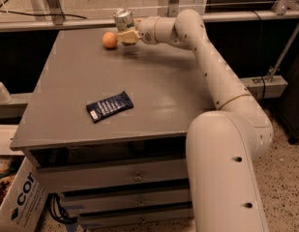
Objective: Move 7up can near orange
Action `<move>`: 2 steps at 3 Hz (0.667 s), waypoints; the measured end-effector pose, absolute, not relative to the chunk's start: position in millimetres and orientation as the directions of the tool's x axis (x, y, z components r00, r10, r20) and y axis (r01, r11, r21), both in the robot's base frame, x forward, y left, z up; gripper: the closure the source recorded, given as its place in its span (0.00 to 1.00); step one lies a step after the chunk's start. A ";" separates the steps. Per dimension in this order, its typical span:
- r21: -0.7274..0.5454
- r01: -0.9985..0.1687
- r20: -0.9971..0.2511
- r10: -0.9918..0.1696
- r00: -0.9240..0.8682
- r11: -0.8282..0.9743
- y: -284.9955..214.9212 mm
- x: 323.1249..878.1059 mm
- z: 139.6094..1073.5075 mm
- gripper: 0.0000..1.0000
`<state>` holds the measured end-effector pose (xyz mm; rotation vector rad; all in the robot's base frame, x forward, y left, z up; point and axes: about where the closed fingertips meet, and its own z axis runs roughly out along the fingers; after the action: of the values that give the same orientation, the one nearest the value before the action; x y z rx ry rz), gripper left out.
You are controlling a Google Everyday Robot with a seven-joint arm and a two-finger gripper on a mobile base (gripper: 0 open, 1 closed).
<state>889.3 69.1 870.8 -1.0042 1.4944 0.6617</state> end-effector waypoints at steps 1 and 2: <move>-0.122 -0.878 -0.975 -0.223 0.017 0.463 76.5 890.4 865.8 1.00; -0.114 -0.883 -0.973 -0.230 0.007 0.456 80.3 890.4 859.7 1.00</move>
Offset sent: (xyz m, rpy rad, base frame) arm 0.0040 0.0067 -0.0138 -0.0163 0.0340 0.0180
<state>890.4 80.3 859.7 -1.0209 1.5119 0.6839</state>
